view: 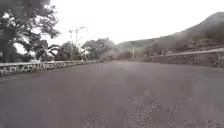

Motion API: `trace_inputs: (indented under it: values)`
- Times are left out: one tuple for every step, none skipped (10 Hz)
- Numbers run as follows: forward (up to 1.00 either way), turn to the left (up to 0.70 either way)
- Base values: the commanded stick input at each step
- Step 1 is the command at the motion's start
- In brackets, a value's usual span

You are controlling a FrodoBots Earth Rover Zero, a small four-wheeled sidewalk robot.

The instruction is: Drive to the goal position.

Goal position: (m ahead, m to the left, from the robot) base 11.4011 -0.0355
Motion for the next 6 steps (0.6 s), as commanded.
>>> trace_inputs:
  values:
    - [0.70,0.00]
    - [0.70,0.00]
    - [0.70,0.00]
    - [0.70,0.00]
    - [0.70,0.00]
    - [0.70,0.00]
